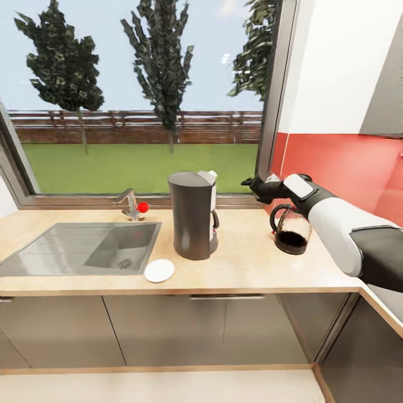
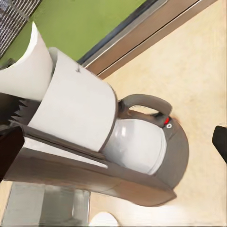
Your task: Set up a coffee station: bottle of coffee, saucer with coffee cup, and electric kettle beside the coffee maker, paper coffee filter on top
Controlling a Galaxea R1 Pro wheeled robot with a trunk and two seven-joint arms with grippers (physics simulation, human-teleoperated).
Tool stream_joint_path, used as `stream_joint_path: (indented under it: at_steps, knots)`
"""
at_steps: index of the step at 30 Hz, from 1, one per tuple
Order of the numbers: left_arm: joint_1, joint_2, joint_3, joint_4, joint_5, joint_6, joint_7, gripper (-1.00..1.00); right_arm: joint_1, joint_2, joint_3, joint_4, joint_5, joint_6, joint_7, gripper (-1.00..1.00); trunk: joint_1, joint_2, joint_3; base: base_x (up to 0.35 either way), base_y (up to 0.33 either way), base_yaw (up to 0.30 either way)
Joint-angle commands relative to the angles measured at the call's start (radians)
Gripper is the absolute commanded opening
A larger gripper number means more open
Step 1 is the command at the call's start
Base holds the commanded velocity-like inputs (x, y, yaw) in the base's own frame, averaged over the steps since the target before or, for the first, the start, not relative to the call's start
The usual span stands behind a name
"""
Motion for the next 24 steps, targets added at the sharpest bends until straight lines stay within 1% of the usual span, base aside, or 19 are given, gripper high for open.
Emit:
stream_joint_path:
  at_steps: [1, 3, 4, 7, 8, 10, 11, 15, 17, 18, 19, 21, 22, 23, 24]
  knots:
    - [0.0, -0.001, 0.007, -0.002, 0.0, -0.001, -0.003, 1.0, -0.001, -0.004, 0.008, 0.008, -0.005, -0.002, 0.007, 1.0, 0.0, -0.002, -0.002, -0.332, 0.0, 0.0]
    - [0.0, -0.001, 0.007, -0.002, 0.0, -0.001, -0.003, 1.0, -0.001, -0.004, 0.008, 0.015, -0.005, -0.003, 0.009, 1.0, 0.0, -0.002, -0.002, -0.332, 0.0, 0.0]
    - [0.0, -0.002, 0.008, -0.004, 0.0, 0.0, -0.003, 1.0, -0.001, -0.004, 0.008, 0.033, -0.001, -0.004, 0.011, 1.0, 0.0, -0.002, -0.002, -0.332, 0.0, 0.0]
    - [0.0, -0.002, 0.008, -0.014, -0.001, 0.007, -0.003, 1.0, -0.001, -0.002, 0.008, 0.07, 0.023, -0.003, 0.018, 1.0, 0.0, -0.002, -0.002, -0.332, 0.0, 0.0]
    - [-0.001, -0.003, 0.008, -0.024, 0.0, 0.014, -0.003, 1.0, -0.001, 0.0, 0.008, 0.087, 0.038, -0.003, 0.021, 1.0, 0.0, -0.002, -0.002, -0.333, 0.0, 0.0]
    - [-0.001, -0.003, 0.008, -0.041, 0.0, 0.027, -0.003, 1.0, -0.001, 0.004, 0.008, 0.114, 0.055, -0.002, 0.025, 1.0, 0.0, -0.002, -0.002, -0.333, 0.0, 0.0]
    - [-0.001, -0.003, 0.008, -0.05, 0.0, 0.038, -0.003, 1.0, -0.001, 0.005, 0.008, 0.134, 0.062, -0.002, 0.026, 1.0, 0.0, -0.002, -0.002, -0.333, 0.0, 0.0]
    - [-0.001, -0.003, 0.008, -0.062, 0.0, 0.052, -0.003, 1.0, 0.008, 0.006, 0.008, 0.161, 0.074, 0.002, 0.027, 1.0, 0.0, -0.002, -0.002, -0.333, 0.0, 0.0]
    - [-0.001, -0.003, 0.008, -0.066, 0.0, 0.056, -0.003, 1.0, 0.018, 0.003, 0.008, 0.169, 0.092, 0.007, 0.027, 1.0, 0.0, -0.002, -0.002, -0.333, 0.0, 0.0]
    - [-0.001, -0.004, 0.008, -0.068, 0.0, 0.057, -0.003, 1.0, 0.04, 0.0, 0.008, 0.172, 0.117, 0.011, 0.028, 1.0, 0.0, -0.002, -0.002, -0.333, 0.0, 0.0]
    - [-0.001, -0.004, 0.008, -0.068, 0.0, 0.057, -0.003, 1.0, 0.049, 0.0, 0.008, 0.173, 0.125, 0.012, 0.027, 1.0, 0.0, -0.002, -0.002, -0.333, 0.0, 0.0]
    - [-0.001, -0.005, 0.008, -0.069, 0.0, 0.057, -0.003, 1.0, 0.09, -0.001, 0.008, 0.174, 0.152, 0.015, 0.028, 1.0, 0.0, -0.002, -0.002, -0.333, 0.0, 0.0]
    - [-0.001, -0.005, 0.008, -0.069, 0.0, 0.058, -0.003, 1.0, 0.123, -0.002, 0.008, 0.174, 0.171, 0.017, 0.029, 1.0, 0.0, -0.002, -0.002, -0.333, 0.0, 0.0]
    - [-0.001, -0.006, 0.008, -0.07, 0.0, 0.058, -0.003, 1.0, 0.141, -0.002, 0.008, 0.174, 0.18, 0.016, 0.03, 1.0, 0.0, -0.002, -0.002, -0.333, 0.0, 0.0]
    - [-0.001, -0.006, 0.008, -0.07, 0.0, 0.058, -0.003, 1.0, 0.177, -0.002, 0.008, 0.174, 0.199, 0.013, 0.035, 1.0, 0.0, -0.002, -0.002, -0.333, 0.0, 0.0]
